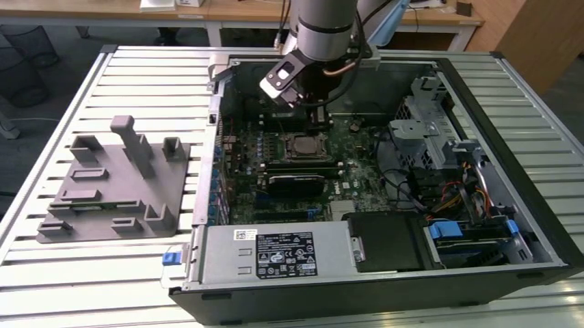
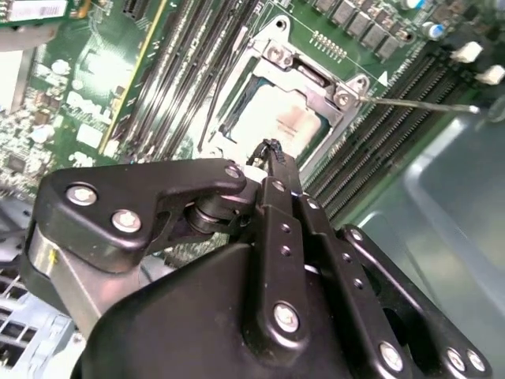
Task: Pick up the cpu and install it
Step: 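Install the first cpu locking lever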
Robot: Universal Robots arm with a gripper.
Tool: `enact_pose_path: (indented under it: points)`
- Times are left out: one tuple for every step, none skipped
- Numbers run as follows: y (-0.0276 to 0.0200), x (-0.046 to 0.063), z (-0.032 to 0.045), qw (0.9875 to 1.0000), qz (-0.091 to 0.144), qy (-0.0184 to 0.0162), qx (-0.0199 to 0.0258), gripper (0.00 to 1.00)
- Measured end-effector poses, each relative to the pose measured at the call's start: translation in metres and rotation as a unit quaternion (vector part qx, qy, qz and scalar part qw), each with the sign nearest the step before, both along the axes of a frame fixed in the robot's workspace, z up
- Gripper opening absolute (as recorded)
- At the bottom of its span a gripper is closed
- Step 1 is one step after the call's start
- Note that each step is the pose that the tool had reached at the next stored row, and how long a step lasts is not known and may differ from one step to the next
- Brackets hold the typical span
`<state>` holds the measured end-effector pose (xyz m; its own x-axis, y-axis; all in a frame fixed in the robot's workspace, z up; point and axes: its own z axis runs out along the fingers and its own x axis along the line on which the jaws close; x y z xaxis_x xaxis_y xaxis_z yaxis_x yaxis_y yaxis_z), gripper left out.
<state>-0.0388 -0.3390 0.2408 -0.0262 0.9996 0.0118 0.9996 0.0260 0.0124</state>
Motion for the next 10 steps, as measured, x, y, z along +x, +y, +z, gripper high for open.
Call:
enact_pose_path:
  points:
    - [0.0000, 0.000, 0.0039, 1.0000, 0.000, 0.0000, 0.0000, 0.11]
    - [0.0000, 0.000, 0.0079, 1.0000, 0.000, 0.0000, -0.0001, 0.11]
    - [0.0000, 0.000, 0.0116, 1.0000, 0.000, -0.0001, 0.0001, 0.11]
    - [0.0000, 0.000, 0.0152, 1.0000, 0.000, 0.0000, 0.0000, 0.11]
    - [0.0000, 0.000, 0.0191, 1.0000, 0.000, 0.0000, 0.0000, 0.11]
    - [0.0000, 0.000, 0.0230, 1.0000, 0.000, 0.0000, 0.0000, 0.11]
    - [0.0000, 0.000, 0.0272, 1.0000, 0.000, 0.0000, 0.0001, 0.11]
    - [0.0000, 0.000, 0.0310, 1.0000, 0.000, 0.0000, 0.0000, 0.11]
    - [0.0000, 0.000, 0.0335, 1.0000, 0.000, 0.0000, 0.0000, 0.11]
    - [0.0000, 0.000, 0.0339, 1.0000, 0.000, 0.0000, 0.0000, 0.11]
